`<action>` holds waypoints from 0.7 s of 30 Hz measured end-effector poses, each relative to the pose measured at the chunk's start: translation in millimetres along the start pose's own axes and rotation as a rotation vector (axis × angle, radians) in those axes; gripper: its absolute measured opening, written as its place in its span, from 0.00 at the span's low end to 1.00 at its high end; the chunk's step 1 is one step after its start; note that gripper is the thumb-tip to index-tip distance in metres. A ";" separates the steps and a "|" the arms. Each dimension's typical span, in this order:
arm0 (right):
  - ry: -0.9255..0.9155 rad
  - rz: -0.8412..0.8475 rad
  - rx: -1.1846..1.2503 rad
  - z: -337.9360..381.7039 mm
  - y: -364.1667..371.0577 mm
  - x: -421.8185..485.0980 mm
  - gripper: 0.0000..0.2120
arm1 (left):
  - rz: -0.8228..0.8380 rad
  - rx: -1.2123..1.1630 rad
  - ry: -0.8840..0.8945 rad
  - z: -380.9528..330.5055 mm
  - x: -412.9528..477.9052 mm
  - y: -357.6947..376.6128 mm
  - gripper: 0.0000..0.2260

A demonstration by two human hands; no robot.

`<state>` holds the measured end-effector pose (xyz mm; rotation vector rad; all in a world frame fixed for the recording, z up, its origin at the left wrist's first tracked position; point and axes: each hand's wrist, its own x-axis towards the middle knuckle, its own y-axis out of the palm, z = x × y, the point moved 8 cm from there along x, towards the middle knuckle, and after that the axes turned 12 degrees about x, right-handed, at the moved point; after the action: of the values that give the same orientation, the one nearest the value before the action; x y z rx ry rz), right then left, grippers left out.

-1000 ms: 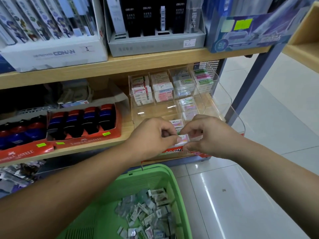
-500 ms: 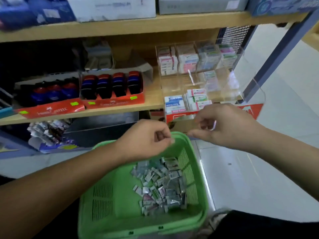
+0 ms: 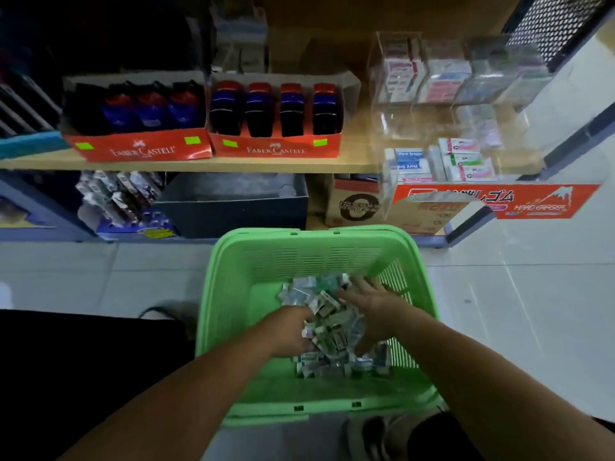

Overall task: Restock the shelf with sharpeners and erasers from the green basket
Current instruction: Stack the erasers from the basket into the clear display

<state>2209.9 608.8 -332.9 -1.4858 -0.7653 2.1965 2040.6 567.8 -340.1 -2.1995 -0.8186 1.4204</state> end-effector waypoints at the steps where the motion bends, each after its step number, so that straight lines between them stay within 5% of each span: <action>1: 0.021 0.014 -0.027 -6.5 9.5 6.7 0.63 | -0.008 -0.025 -0.021 7.3 -1.3 -0.5 0.27; 4: 0.006 -0.050 -0.227 -12.2 29.2 16.4 0.48 | -0.041 -0.162 -0.076 25.3 -3.3 3.2 0.28; 11: -0.013 -0.173 -0.048 -1.5 21.9 24.7 0.42 | -0.034 -0.386 -0.154 25.0 10.3 37.7 0.24; 15: 0.019 -0.177 0.125 -15.6 30.0 25.5 0.43 | 0.028 -0.252 -0.111 2.5 33.2 60.0 0.46; 18: 0.031 -0.220 0.213 -20.2 31.1 25.1 0.32 | 0.084 -0.186 -0.124 -7.7 48.1 70.2 0.57; 21: 0.045 -0.228 0.216 -25.2 31.7 24.8 0.40 | 0.052 -0.054 -0.103 -11.1 56.6 72.3 0.61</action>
<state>2224.0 604.2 -378.1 -1.2710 -0.6266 1.9987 2087.3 550.8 -418.1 -2.2179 -0.8491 1.5653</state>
